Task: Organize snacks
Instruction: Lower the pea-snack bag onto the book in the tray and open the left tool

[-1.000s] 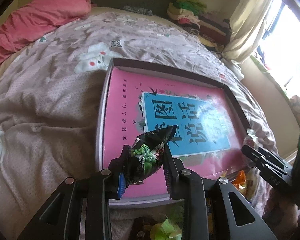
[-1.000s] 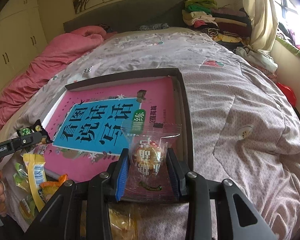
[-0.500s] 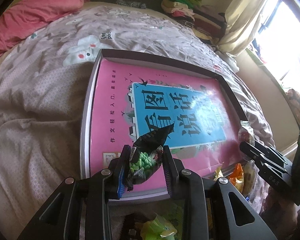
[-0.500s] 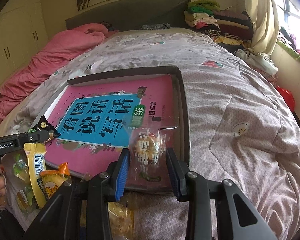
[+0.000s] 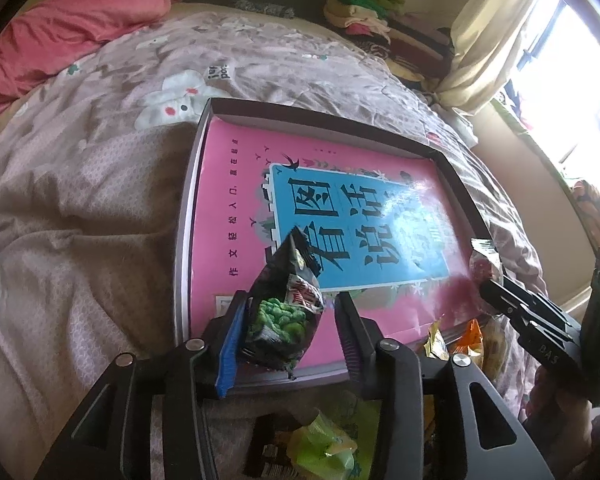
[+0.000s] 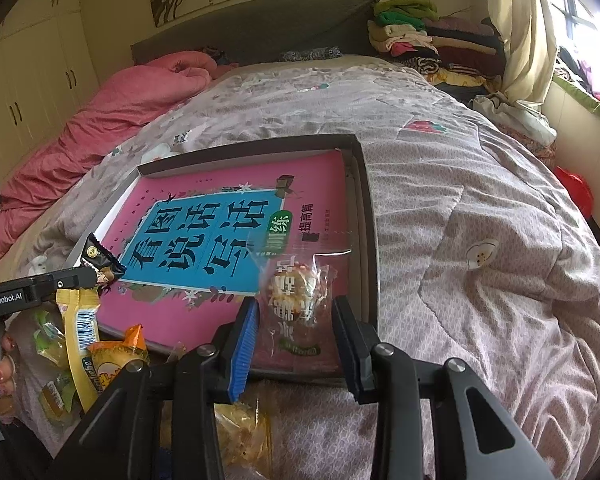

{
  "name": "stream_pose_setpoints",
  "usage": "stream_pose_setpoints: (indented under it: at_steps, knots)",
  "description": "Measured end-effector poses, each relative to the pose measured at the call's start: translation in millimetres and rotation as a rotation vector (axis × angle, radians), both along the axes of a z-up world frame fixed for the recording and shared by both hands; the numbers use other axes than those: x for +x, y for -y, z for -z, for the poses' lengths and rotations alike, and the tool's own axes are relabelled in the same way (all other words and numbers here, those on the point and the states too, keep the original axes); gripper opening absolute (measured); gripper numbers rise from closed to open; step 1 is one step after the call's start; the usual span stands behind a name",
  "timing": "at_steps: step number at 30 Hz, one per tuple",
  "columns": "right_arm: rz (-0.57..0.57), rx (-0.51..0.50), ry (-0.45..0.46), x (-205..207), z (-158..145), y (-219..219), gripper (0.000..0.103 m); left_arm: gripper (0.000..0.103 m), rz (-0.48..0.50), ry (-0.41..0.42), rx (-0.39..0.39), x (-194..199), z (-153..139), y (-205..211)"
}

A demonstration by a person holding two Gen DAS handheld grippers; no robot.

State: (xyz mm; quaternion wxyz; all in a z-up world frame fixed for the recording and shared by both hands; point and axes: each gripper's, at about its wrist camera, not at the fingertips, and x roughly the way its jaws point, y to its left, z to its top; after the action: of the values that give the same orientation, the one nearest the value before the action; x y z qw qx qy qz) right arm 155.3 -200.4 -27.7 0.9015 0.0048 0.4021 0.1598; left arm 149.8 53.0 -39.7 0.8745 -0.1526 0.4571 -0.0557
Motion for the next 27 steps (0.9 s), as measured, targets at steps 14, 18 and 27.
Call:
stream_pose_setpoints:
  at_steps: [14,18,27]
  knots:
    - [0.03,0.061,0.005,-1,-7,13,0.045,0.061,-0.006,0.04,-0.013,-8,-13,-4]
    - [0.034,0.063,0.016,-2,-9,13,0.045,0.062,-0.013,0.054,-0.018,-11,-18,-8]
    - [0.037,0.09,0.041,-4,-14,17,0.047,0.071,-0.023,0.079,-0.007,-17,-27,-12]
